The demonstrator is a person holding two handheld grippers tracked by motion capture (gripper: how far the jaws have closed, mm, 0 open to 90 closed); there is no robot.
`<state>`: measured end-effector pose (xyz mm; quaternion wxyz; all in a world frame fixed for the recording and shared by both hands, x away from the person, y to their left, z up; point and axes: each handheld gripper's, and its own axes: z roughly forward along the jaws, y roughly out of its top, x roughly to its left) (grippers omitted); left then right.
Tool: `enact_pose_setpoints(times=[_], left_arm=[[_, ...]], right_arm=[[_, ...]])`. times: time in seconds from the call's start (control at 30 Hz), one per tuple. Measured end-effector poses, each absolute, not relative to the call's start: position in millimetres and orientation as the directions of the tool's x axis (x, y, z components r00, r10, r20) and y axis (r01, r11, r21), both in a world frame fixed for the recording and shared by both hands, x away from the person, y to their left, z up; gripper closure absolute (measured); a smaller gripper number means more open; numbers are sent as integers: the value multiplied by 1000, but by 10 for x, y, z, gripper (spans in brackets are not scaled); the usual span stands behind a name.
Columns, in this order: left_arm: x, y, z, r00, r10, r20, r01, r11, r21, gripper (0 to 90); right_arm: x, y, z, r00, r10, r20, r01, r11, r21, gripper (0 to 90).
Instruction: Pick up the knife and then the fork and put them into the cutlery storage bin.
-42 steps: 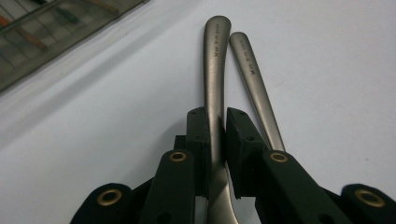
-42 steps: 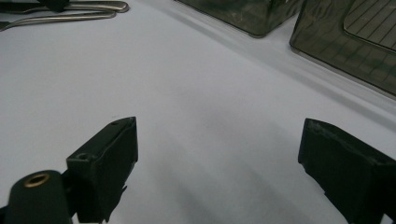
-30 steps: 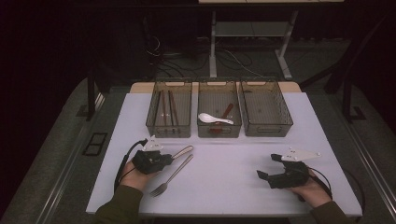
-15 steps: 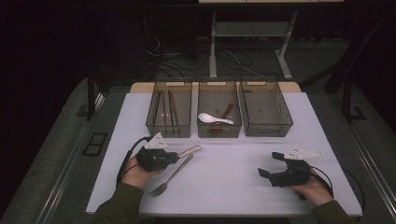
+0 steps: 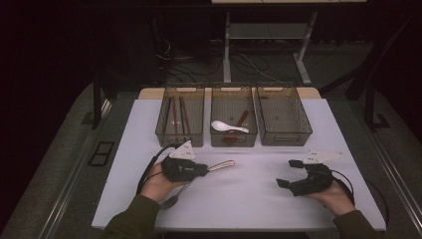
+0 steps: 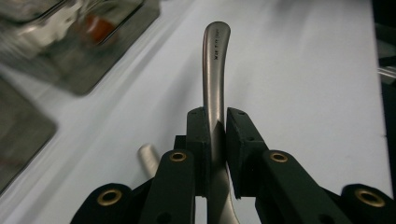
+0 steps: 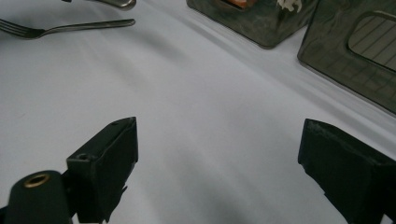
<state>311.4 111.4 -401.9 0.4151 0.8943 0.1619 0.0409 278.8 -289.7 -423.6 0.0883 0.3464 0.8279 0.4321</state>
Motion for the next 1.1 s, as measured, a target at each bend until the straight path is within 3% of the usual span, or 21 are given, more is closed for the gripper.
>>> enact_pose_setpoints(times=[0.63, 0.87, 1.1], left_arm=[[3234, 384, -3991, 994, 101, -49, 104, -654, 749, 794], [3220, 169, -3994, 999, 26, -31, 40, -677, 735, 793], [3154, 104, -4003, 999, -35, -11, -16, -691, 723, 793]], right_arm=[[3010, -2575, -4059, -861, 463, 211, 437, 462, 772, 154], [3077, -2276, -3989, -910, 355, 212, 386, 547, 743, 158], [3170, -2108, -4075, -939, 266, 220, 343, 658, 670, 326]])
